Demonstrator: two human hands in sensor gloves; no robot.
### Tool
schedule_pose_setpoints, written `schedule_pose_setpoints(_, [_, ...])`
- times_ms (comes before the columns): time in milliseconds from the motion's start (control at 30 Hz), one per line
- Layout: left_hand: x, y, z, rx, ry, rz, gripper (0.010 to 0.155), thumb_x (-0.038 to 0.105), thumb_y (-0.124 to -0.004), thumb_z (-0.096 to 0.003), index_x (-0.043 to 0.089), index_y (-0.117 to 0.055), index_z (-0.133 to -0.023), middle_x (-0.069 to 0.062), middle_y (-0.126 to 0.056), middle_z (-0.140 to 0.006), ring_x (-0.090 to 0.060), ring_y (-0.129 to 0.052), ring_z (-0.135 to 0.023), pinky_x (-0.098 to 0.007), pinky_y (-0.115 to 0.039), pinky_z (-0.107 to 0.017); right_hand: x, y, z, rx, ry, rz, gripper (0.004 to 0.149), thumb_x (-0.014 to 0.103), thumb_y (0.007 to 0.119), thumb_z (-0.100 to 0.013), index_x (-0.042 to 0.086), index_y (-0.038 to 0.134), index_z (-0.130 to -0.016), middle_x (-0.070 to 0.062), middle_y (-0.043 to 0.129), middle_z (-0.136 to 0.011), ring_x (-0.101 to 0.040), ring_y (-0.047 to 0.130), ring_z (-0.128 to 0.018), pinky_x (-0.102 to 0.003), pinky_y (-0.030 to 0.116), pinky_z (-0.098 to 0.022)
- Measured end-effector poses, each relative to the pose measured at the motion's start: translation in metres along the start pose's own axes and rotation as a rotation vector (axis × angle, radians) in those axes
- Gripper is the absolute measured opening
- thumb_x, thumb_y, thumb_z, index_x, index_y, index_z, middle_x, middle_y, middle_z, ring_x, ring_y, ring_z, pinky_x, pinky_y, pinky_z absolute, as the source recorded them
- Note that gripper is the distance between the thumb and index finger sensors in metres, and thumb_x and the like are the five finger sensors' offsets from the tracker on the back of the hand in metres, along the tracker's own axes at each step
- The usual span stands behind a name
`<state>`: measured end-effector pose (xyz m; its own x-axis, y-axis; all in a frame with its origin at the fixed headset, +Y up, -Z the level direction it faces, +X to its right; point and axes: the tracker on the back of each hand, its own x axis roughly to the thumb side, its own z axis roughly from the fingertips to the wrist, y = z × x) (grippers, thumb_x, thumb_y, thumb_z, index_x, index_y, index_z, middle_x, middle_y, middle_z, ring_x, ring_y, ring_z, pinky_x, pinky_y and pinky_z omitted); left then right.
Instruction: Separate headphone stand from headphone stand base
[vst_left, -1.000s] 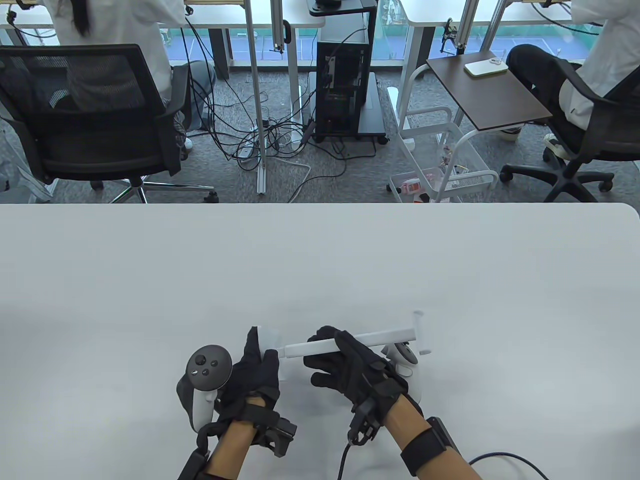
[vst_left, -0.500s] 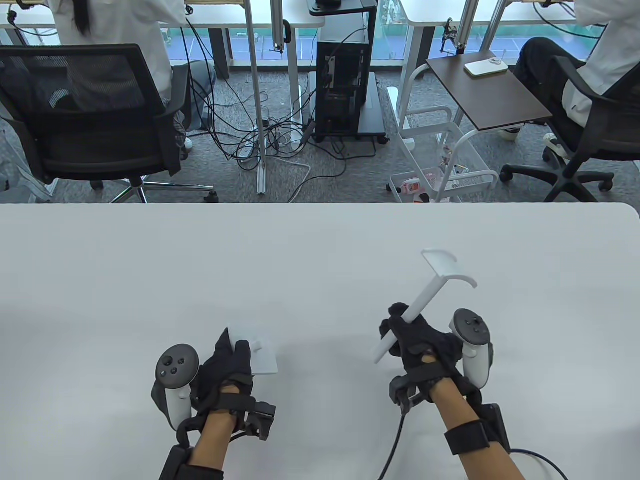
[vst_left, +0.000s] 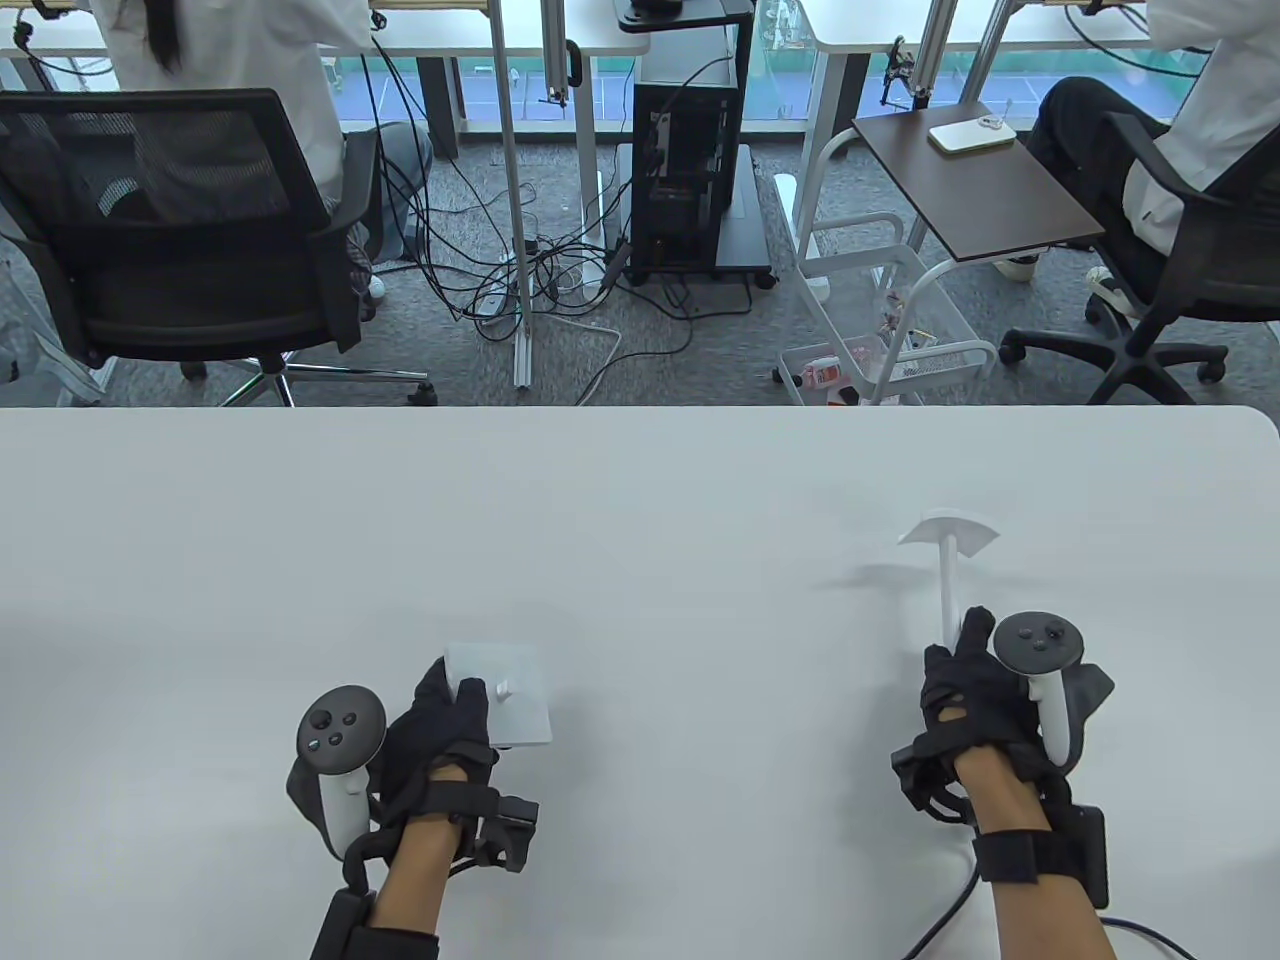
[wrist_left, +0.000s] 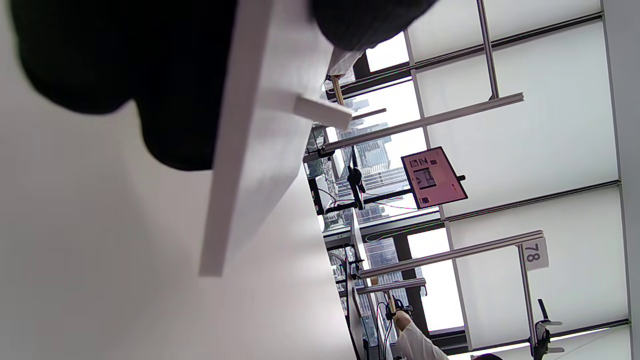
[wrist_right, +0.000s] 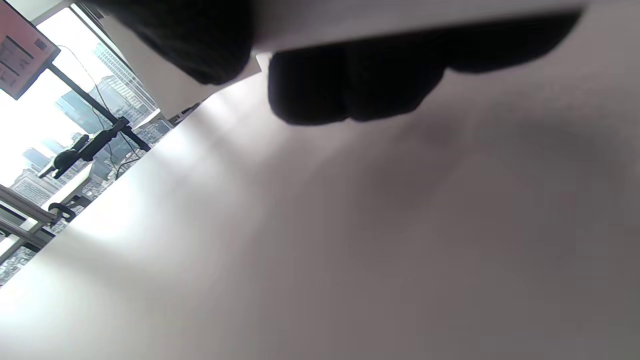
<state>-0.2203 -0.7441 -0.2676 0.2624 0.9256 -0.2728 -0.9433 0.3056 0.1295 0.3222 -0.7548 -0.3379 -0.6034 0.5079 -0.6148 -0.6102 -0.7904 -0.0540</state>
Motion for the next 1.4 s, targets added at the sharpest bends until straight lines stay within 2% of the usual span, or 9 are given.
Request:
schedule_pose_setpoints(200, [-0.001, 0.002, -0.001, 0.014, 0.013, -0.048, 0.065, 0.038, -0.069, -0.0447, 0.004, -0.053, -0.097, -0.014, -0.086, -0.078, -0.031, -0.107, -0.047, -0.044, -0.089, -0.037, -0.002, 0.005, -0.004, -0.064, 0.022, 0.163, 0.062, 0.033, 0.078, -0.046, 0.05, 0.041, -0.092, -0.017, 0.075, -0.081, -0.031, 0.086, -0.045, -0.048, 0.075, -0.033])
schedule_pose_setpoints(433, [-0.001, 0.005, -0.001, 0.027, 0.025, -0.065, 0.065, 0.038, -0.07, -0.0447, 0.004, -0.052, -0.098, -0.014, -0.086, -0.078, -0.03, -0.107, -0.047, -0.043, -0.089, -0.037, 0.003, 0.011, -0.002, -0.142, 0.062, 0.351, 0.062, 0.033, 0.083, -0.045, 0.051, 0.045, -0.09, -0.015, 0.073, -0.083, -0.029, 0.084, -0.052, -0.046, 0.074, -0.038])
schedule_pose_setpoints(600, [-0.002, 0.006, -0.001, 0.027, 0.028, -0.063, 0.065, 0.038, -0.07, -0.0446, 0.004, -0.053, -0.098, -0.014, -0.086, -0.078, -0.03, -0.108, -0.046, -0.043, -0.089, -0.037, 0.004, 0.012, -0.001, -0.129, 0.06, 0.351, 0.064, 0.033, 0.083, -0.044, 0.051, 0.044, -0.09, -0.016, 0.071, -0.085, -0.03, 0.083, -0.054, -0.047, 0.074, -0.04])
schedule_pose_setpoints(733, [-0.002, 0.008, -0.001, 0.033, 0.031, -0.055, 0.065, 0.038, -0.07, -0.0446, 0.004, -0.053, -0.097, -0.014, -0.087, -0.077, -0.03, -0.108, -0.046, -0.043, -0.089, -0.037, 0.006, 0.005, 0.002, -0.063, 0.089, 0.365, 0.074, 0.047, 0.083, -0.041, 0.051, 0.03, -0.093, -0.011, 0.045, -0.103, -0.034, 0.064, -0.081, -0.052, 0.059, -0.06])
schedule_pose_setpoints(933, [-0.003, 0.015, -0.003, 0.075, 0.032, -0.131, 0.065, 0.038, -0.07, -0.0445, 0.005, -0.054, -0.097, -0.013, -0.087, -0.077, -0.03, -0.108, -0.045, -0.043, -0.089, -0.036, 0.043, -0.002, 0.038, -0.158, -0.105, 0.361, 0.08, 0.056, 0.084, -0.037, 0.043, 0.032, -0.098, -0.011, 0.045, -0.102, -0.035, 0.062, -0.081, -0.054, 0.056, -0.061])
schedule_pose_setpoints(1033, [-0.005, 0.018, -0.006, 0.082, 0.042, -0.144, 0.064, 0.038, -0.071, -0.0444, 0.005, -0.055, -0.097, -0.013, -0.087, -0.077, -0.029, -0.108, -0.045, -0.043, -0.089, -0.036, 0.071, 0.012, 0.062, -0.153, -0.28, 0.389, 0.084, 0.06, 0.084, -0.035, 0.042, 0.033, -0.098, -0.01, 0.047, -0.103, -0.035, 0.063, -0.081, -0.055, 0.056, -0.061])
schedule_pose_setpoints(1133, [-0.007, 0.021, -0.007, 0.093, 0.052, -0.145, 0.064, 0.038, -0.071, -0.0443, 0.005, -0.055, -0.097, -0.013, -0.087, -0.077, -0.03, -0.108, -0.045, -0.043, -0.089, -0.036, 0.095, 0.038, 0.083, -0.109, -0.437, 0.455, 0.088, 0.066, 0.084, -0.032, 0.042, 0.031, -0.099, -0.007, 0.043, -0.108, -0.035, 0.055, -0.093, -0.059, 0.049, -0.068])
schedule_pose_setpoints(1267, [-0.009, 0.022, -0.009, 0.091, 0.063, -0.161, 0.064, 0.038, -0.071, -0.0441, 0.005, -0.056, -0.097, -0.013, -0.088, -0.077, -0.029, -0.108, -0.044, -0.043, -0.09, -0.036, 0.111, 0.073, 0.085, -0.004, -0.458, 0.611, 0.098, 0.075, 0.08, -0.028, 0.044, 0.019, -0.098, 0.001, 0.024, -0.114, -0.03, 0.028, -0.109, -0.064, 0.03, -0.076])
schedule_pose_setpoints(1400, [-0.011, 0.024, -0.01, 0.103, 0.099, -0.206, 0.064, 0.038, -0.072, -0.0438, 0.006, -0.055, -0.097, -0.013, -0.085, -0.08, -0.03, -0.108, -0.045, -0.043, -0.089, -0.037, 0.109, 0.099, 0.075, 0.141, -0.405, 0.703, 0.105, 0.08, 0.077, -0.025, 0.045, 0.004, -0.093, 0.006, 0.0, -0.111, -0.022, -0.003, -0.107, -0.064, 0.011, -0.074])
